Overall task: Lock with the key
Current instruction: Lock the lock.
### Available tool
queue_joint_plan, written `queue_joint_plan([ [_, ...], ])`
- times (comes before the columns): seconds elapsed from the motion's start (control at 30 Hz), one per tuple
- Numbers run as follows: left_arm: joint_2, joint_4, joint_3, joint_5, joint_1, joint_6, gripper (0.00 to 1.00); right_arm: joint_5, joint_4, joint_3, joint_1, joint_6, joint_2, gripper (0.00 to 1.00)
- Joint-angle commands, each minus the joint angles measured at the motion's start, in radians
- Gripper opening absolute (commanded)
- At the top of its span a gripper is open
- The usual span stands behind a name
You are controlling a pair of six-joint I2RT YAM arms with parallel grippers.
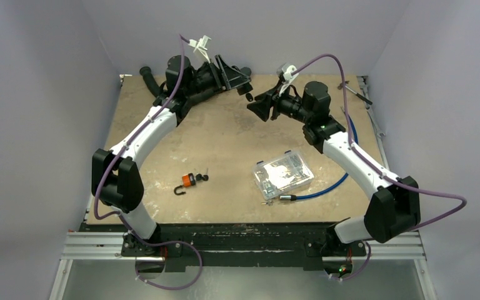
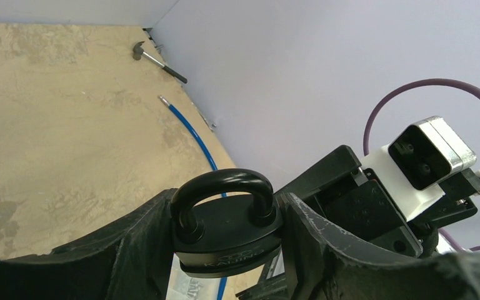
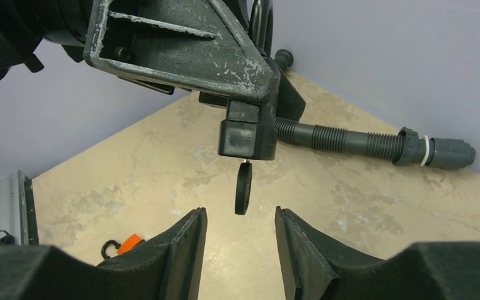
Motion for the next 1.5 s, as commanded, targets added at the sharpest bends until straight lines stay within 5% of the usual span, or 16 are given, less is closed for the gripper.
queue_joint_plan([
  [0.0,-0.025,0.104,0.041,-0.006,0.001,-0.007,0.0,0.016,0.014,0.051,0.003,-0.003,-0.025,0.51],
  [0.6,-0.029,0.087,0.032,-0.047,-0.005,-0.026,0.0,0.112,-0.015,0.108,0.048,-0.079,0.033,0.37],
  [1.07,-0.022,0.089,0.039,-0.09,-0.004,-0.038,0.0,0.083,-0.02,0.092,0.052,-0.068,0.028,0.0],
  [1.47,0.019,0.098,0.079,-0.174,0.016,-0.085,0.0,0.083,-0.009,0.016,0.057,-0.044,-0.011,0.0],
])
